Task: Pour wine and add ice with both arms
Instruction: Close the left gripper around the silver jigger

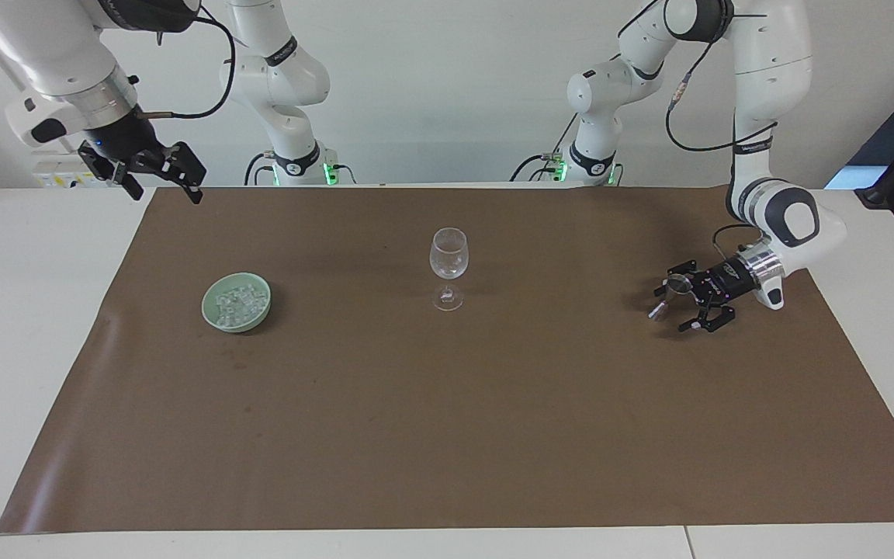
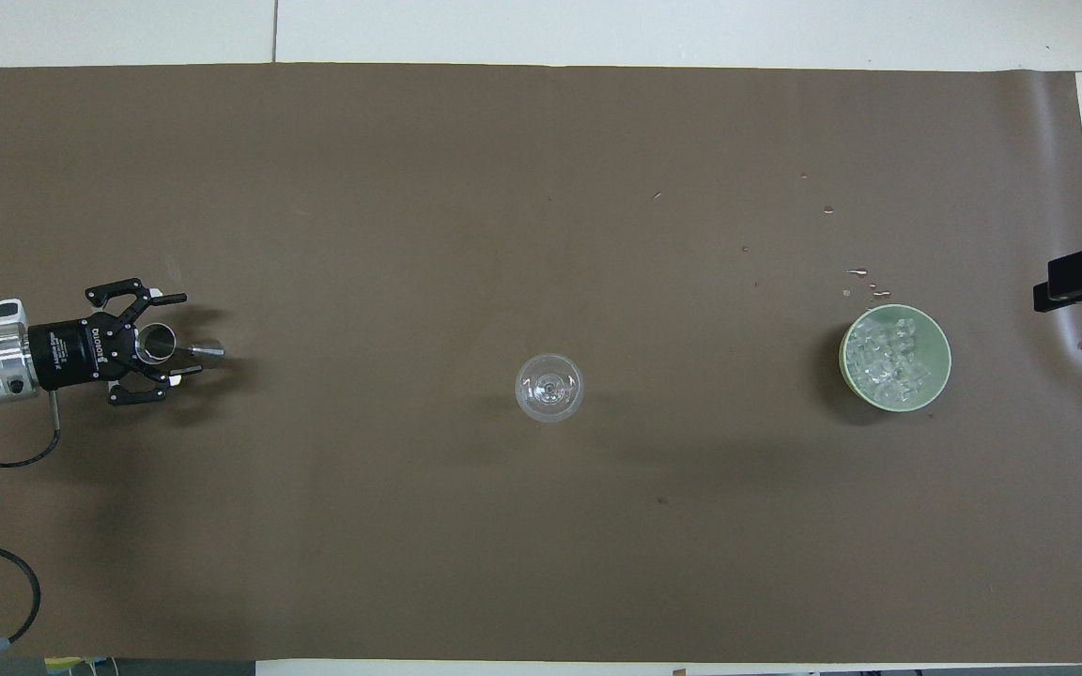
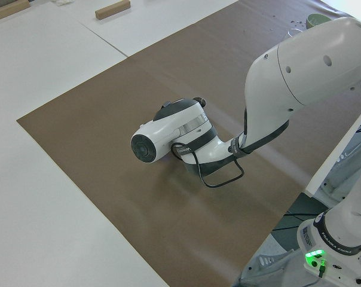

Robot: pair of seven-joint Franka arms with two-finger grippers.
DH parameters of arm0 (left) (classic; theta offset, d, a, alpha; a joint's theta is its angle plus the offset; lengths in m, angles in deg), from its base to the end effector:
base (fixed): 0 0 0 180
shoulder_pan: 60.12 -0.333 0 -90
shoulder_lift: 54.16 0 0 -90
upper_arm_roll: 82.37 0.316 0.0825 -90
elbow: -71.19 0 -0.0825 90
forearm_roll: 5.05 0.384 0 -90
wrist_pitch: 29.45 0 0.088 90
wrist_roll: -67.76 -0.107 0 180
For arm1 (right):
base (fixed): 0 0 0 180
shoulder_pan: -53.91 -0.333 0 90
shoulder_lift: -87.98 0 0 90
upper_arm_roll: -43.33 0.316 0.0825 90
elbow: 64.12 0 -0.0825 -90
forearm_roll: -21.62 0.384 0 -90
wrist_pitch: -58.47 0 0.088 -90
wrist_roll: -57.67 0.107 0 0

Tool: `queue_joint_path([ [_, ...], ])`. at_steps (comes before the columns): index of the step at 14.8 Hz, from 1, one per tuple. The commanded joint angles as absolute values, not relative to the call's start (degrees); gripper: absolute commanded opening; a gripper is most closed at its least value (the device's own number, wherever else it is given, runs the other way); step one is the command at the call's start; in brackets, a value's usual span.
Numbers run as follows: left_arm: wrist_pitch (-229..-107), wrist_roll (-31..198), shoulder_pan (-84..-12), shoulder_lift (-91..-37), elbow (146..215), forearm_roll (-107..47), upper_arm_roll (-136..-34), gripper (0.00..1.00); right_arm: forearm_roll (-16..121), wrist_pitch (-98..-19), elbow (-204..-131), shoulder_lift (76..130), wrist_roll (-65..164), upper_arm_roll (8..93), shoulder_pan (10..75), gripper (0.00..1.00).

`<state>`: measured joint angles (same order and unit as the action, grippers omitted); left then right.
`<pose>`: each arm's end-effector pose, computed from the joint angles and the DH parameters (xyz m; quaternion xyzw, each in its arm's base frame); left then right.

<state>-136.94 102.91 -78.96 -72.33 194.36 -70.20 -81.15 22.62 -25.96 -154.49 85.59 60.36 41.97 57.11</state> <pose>0.5203 0.1170 0.2483 0.5747 0.6443 -0.3004 0.4054 0.5298 -0.0405 0.6359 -0.9975 0.0626 0.0308 0.0097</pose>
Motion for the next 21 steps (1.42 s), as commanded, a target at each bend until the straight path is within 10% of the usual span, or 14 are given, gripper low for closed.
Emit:
queue_joint_path([
  [1, -138.5, 102.5, -79.3, -69.7, 197.9, -71.5, -80.9, 1.0, 23.0, -25.9, -154.9, 85.3, 59.6, 42.0, 57.5, 1.0],
  [21, -134.8, 101.8, -81.2, -68.2, 200.2, -72.7, -80.9, 0.87, 23.0, -25.8, -154.9, 85.3, 59.6, 42.0, 57.5, 1.0],
])
